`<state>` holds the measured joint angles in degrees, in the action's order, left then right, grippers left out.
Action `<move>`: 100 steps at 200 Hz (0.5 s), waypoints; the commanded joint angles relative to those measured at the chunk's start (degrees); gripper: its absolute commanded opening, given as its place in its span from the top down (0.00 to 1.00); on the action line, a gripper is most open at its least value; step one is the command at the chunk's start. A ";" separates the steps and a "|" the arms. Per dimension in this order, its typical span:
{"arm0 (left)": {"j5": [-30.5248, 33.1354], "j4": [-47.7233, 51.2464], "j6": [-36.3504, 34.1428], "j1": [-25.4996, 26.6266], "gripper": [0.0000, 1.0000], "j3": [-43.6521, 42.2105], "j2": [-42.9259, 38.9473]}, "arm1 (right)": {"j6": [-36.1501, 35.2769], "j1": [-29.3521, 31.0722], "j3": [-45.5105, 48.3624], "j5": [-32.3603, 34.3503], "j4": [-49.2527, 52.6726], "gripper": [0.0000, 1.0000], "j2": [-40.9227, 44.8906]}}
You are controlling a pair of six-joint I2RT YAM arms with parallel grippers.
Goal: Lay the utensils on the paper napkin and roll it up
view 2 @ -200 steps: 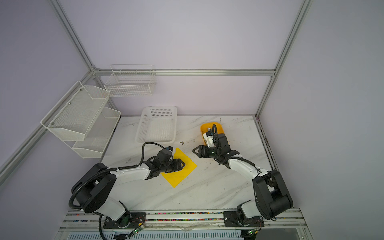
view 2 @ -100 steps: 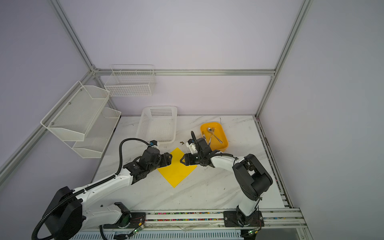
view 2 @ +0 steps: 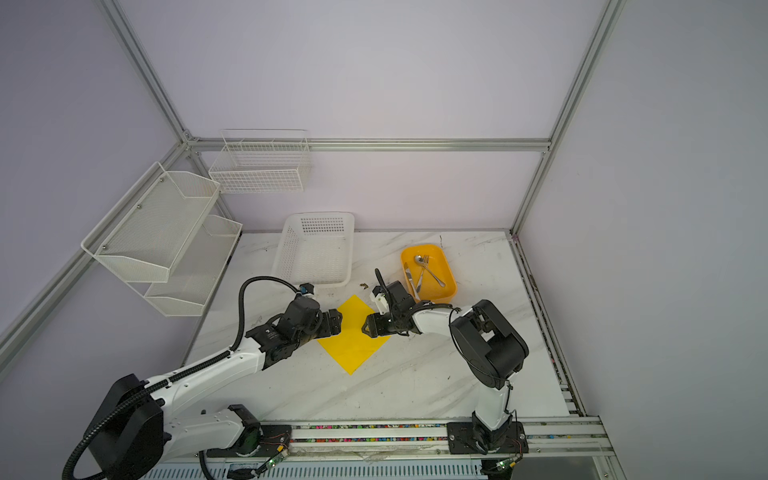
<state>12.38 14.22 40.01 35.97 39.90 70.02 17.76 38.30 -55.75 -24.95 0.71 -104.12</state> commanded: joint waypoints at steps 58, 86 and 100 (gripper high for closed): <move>-13.92 -7.53 -2.96 -0.38 0.24 2.01 6.17 | -1.48 -0.16 1.74 20.79 14.09 0.42 5.16; -18.69 -8.24 -3.03 -0.37 0.30 3.87 9.94 | -2.97 -0.16 1.20 17.83 12.37 0.42 8.44; -19.68 -8.71 -1.88 -0.37 0.32 4.29 11.39 | -2.97 -0.16 1.66 13.47 9.62 0.42 10.42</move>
<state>-2.37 8.47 37.82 35.97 40.03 79.85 16.23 38.48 -54.83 -8.43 11.09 -98.06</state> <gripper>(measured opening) 0.695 0.580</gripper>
